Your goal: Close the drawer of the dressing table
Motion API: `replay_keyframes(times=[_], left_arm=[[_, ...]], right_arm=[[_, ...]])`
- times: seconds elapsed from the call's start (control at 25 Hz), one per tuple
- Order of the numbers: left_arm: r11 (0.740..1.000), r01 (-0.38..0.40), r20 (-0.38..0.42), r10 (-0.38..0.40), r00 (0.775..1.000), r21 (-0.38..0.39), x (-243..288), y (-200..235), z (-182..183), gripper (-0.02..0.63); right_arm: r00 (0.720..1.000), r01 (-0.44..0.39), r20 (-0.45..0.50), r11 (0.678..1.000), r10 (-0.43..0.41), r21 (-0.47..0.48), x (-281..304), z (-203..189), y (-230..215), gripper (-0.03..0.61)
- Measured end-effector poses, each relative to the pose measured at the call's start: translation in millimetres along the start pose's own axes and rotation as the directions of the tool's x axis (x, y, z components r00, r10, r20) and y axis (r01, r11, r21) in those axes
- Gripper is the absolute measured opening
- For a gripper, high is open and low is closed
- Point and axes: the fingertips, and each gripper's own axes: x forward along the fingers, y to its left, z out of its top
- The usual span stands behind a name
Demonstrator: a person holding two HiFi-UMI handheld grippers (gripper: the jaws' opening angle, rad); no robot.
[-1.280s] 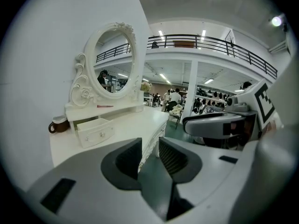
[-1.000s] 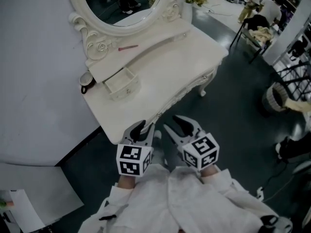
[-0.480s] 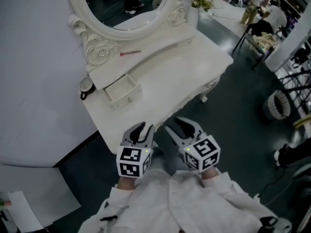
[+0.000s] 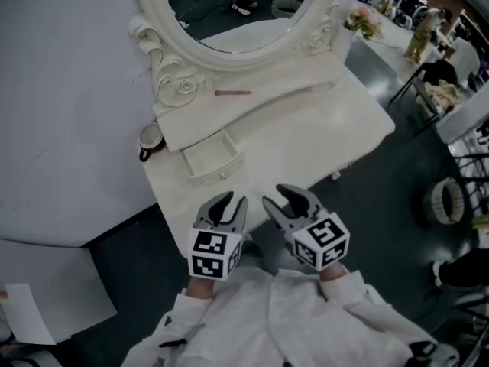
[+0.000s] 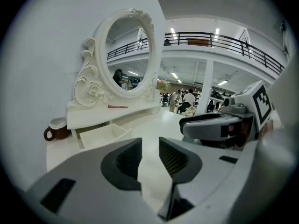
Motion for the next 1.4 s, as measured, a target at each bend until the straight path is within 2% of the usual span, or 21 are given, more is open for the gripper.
replay_keyframes(times=[0.4,0.76,1.12,1.4], left_arm=[[0.997,-0.068,-0.002,0.068,0.998,-0.039,26.9,48.1,21.3,0.109],[0.984,-0.157,0.004,0.158,0.988,-0.08,23.8,81.2,23.6,0.109],[0.962,-0.249,-0.022,0.248,0.969,-0.115,13.1,111.5,22.7,0.109],[0.933,-0.331,-0.07,0.324,0.944,-0.142,11.3,130.4,11.7,0.124]], right_arm=[[0.995,-0.102,-0.017,0.994,0.101,-0.043,59.4,33.0,-8.7,0.156],[0.979,-0.201,-0.033,0.976,0.199,-0.087,101.0,47.4,1.1,0.156],[0.961,-0.275,-0.06,0.956,0.27,-0.1,129.9,54.3,4.5,0.156],[0.941,-0.333,-0.106,0.934,0.321,-0.127,145.4,52.8,-0.5,0.156]])
